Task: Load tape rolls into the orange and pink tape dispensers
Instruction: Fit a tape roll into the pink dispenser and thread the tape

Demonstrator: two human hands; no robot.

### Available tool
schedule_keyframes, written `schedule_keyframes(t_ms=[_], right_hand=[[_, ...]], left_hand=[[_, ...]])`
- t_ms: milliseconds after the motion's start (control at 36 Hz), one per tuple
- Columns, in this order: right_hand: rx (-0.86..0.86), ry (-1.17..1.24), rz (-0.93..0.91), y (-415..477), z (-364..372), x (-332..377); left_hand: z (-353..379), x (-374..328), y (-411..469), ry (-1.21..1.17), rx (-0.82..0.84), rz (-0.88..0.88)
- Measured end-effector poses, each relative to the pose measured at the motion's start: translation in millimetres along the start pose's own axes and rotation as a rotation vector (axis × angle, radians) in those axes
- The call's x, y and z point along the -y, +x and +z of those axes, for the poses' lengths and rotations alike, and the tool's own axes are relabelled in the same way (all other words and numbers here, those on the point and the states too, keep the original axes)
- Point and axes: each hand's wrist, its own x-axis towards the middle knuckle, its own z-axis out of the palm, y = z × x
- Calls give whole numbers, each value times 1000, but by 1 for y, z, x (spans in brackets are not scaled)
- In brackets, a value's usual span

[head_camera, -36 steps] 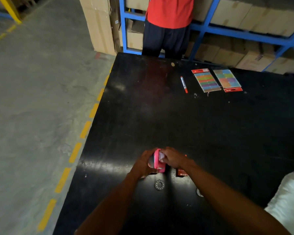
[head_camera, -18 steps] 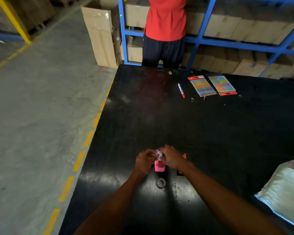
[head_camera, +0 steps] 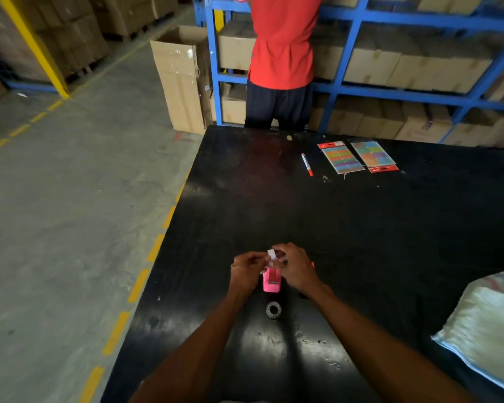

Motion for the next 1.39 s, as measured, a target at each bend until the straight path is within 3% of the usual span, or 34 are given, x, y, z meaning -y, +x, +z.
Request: schedule_keyframes(t_ms=[556, 750, 1083, 1167, 1278, 1389], right_hand=[[51, 8, -1, -9, -1, -15], [34, 40, -51, -16, 0, -21], [17, 113, 48, -40, 11, -45], [93, 61, 39, -59, 21, -57], [246, -49, 172, -89, 38, -73], [272, -119, 229, -107, 52, -85]], left_hand=[[-1, -10, -13, 171, 62, 85], [0, -5, -17, 159, 116, 39], [-2, 6, -13, 189, 171, -43], [-2, 3, -13, 160, 188, -59], [-5, 0, -14, 123, 188, -98], [-8, 5, -12, 110, 178, -126]])
